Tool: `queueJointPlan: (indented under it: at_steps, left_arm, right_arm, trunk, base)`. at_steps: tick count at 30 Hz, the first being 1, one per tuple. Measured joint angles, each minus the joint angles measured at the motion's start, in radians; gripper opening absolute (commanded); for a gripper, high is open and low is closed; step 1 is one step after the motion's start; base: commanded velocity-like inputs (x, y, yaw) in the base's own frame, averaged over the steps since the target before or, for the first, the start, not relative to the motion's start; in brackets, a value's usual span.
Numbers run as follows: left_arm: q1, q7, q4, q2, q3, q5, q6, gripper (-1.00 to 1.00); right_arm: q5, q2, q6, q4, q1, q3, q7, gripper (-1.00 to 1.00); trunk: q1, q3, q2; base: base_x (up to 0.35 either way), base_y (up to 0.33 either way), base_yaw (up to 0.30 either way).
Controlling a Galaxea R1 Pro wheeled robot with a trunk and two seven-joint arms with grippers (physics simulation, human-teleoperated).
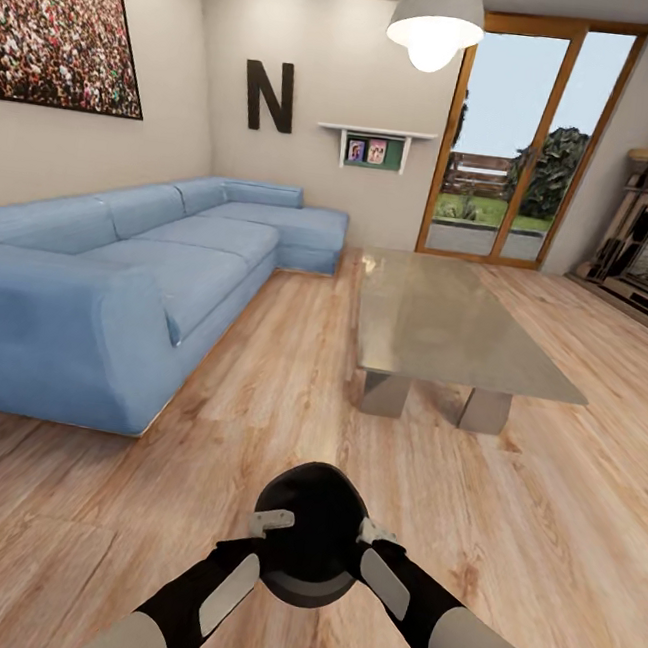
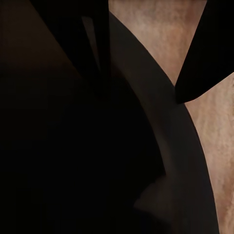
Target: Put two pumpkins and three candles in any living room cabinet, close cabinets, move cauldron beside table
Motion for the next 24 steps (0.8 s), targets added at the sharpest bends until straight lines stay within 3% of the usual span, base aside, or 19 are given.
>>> queueJointPlan:
  at_steps: [7, 17, 18, 19, 24]
  left_arm:
    - [-0.001, 0.0, -0.002, -0.005, 0.005, -0.022, 0.0, -1.0]
    - [-0.001, 0.001, -0.004, -0.012, 0.024, -0.048, -0.002, -1.0]
    - [0.0, 0.0, -0.001, 0.004, -0.002, 0.01, 0.001, -1.0]
    - [0.001, 0.0, 0.01, 0.005, -0.004, 0.02, 0.013, -1.0]
    - [0.0, 0.0, 0.006, 0.006, -0.006, 0.023, 0.003, -1.0]
  right_arm:
    - [0.022, 0.0, 0.0, 0.0, 0.001, -0.024, 0.011, -1.0]
    - [0.053, 0.001, 0.001, 0.001, 0.001, -0.049, 0.027, -1.0]
    - [-0.038, -0.005, -0.003, -0.013, 0.0, 0.034, -0.019, -1.0]
    - [-0.056, 0.002, 0.003, 0.001, 0.001, 0.04, -0.028, -1.0]
    - [-0.04, 0.002, 0.001, -0.001, 0.0, 0.035, -0.021, -1.0]
  trunk:
    - [0.0, 0.0, 0.0]
    - [0.0, 0.0, 0.0]
    - [0.0, 0.0, 0.0]
    - [0.0, 0.0, 0.0]
    - [0.0, 0.0, 0.0]
  base:
    - [0.0, -0.017, 0.0]
    - [0.0, -0.222, 0.0]
    - [0.0, -0.262, 0.0]
    - [0.0, -0.263, 0.0]
    - [0.006, -0.257, 0.0]
